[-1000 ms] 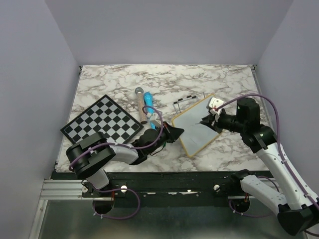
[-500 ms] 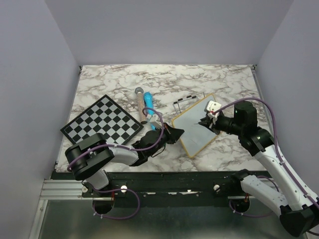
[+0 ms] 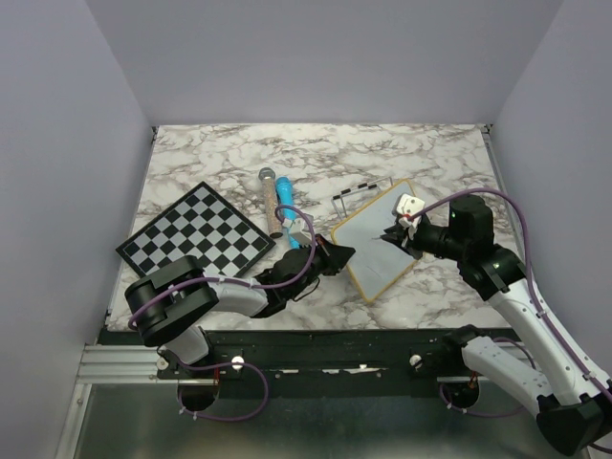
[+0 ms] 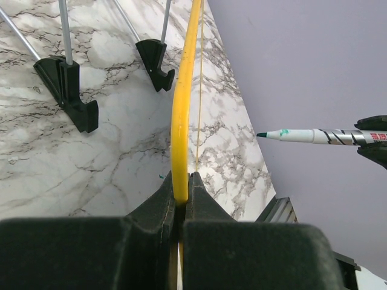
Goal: Write a sentence on the whiteboard
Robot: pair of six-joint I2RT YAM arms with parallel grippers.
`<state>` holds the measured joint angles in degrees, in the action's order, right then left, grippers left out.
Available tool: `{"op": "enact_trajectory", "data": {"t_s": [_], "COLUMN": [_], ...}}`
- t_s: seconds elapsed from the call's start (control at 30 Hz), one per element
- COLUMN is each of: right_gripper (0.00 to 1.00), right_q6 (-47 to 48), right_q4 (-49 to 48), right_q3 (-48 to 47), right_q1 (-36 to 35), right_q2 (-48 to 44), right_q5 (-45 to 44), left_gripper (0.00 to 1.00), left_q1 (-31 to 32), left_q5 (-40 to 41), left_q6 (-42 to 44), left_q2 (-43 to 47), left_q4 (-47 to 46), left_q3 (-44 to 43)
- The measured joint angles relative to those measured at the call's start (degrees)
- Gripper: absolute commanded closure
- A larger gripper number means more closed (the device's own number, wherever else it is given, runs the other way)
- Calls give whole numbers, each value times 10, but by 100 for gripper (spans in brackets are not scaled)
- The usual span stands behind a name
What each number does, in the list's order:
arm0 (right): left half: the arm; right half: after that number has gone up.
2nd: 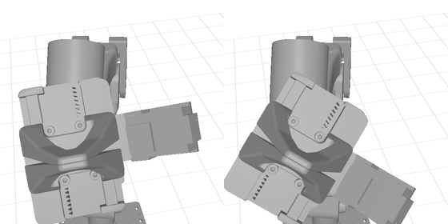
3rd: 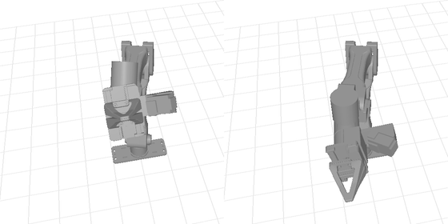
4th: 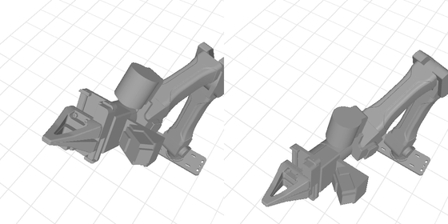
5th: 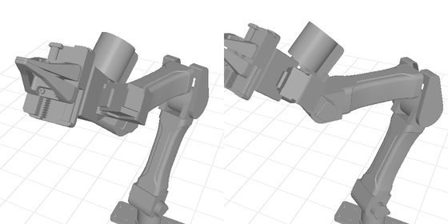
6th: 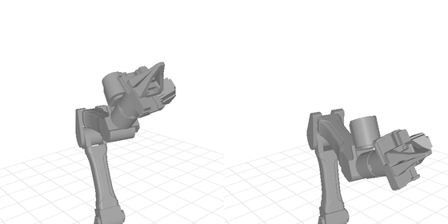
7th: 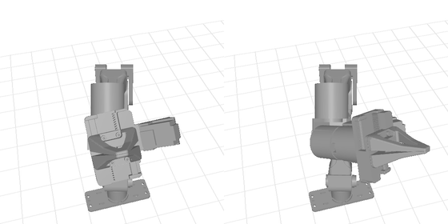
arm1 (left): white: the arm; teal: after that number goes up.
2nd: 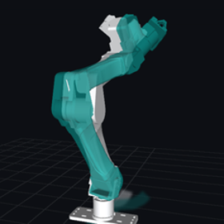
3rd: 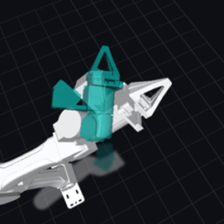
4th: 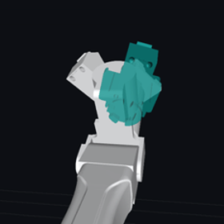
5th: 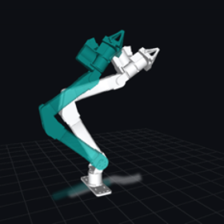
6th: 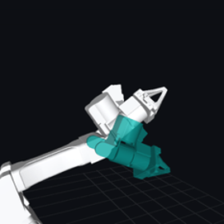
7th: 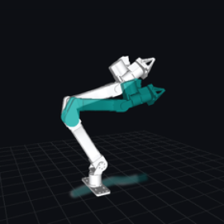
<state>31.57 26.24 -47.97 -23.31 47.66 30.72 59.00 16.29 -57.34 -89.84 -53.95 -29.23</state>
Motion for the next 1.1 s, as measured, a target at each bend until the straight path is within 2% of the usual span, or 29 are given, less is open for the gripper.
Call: {"op": "enact_trajectory", "data": {"t_s": [1.1], "right_gripper": [99], "right_q6": [11], "right_q4": [9], "right_q3": [-5], "right_q1": [0], "right_q2": [-3], "right_q5": [0], "left_gripper": [100], "left_q1": [0], "left_q5": [0], "left_q6": [-1], "left_q2": [0], "left_q4": [0], "left_q3": [0]}}
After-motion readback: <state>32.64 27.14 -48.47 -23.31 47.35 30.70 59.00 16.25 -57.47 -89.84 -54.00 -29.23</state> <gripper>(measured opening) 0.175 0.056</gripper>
